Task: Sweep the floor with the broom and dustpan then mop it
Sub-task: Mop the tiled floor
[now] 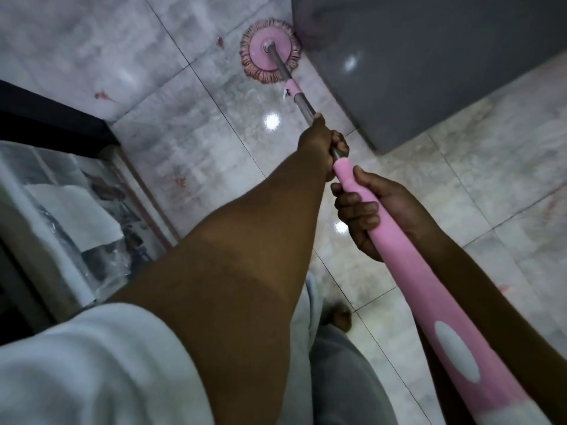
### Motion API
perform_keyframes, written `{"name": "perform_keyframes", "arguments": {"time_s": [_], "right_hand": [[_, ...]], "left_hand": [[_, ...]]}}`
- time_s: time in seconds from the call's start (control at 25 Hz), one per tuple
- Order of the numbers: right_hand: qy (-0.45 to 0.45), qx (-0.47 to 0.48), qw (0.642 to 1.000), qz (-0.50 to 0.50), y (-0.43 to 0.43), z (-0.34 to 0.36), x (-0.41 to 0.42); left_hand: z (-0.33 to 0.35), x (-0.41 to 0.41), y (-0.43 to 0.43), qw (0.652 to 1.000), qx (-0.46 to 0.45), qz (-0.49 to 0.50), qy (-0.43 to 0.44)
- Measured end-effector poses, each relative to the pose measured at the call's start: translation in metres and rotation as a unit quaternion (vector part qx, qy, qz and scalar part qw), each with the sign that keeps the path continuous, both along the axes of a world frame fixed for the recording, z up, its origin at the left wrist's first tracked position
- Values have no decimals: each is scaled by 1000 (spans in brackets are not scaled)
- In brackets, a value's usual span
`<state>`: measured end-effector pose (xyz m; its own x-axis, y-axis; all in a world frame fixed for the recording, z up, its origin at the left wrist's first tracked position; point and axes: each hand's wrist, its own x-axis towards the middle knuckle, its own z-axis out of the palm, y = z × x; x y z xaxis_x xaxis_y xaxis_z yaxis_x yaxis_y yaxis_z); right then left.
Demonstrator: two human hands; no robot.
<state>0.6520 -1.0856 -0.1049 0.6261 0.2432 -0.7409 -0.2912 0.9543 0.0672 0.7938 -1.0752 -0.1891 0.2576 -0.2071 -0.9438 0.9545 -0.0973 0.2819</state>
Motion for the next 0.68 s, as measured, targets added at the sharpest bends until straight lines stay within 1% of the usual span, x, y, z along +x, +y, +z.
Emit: {"name": "perform_keyframes", "arguments": {"time_s": [0.16,0.28,0.48,0.6,0.68], "right_hand": [[5,6,1000,1,13,7,-39],[13,7,1000,24,32,17,-86],[39,26,998,35,64,51,-172],[49,27,997,49,74,64,-195],[58,23,997,51,74,63,-192]], "left_hand": [[4,-36,16,1000,-8,-3,19],[12,-82,40,999,-1,3,35],[41,-175,80,996,9,19,91],[54,-200,95,994,21,29,105],[56,-197,96,994,22,35,106]]}}
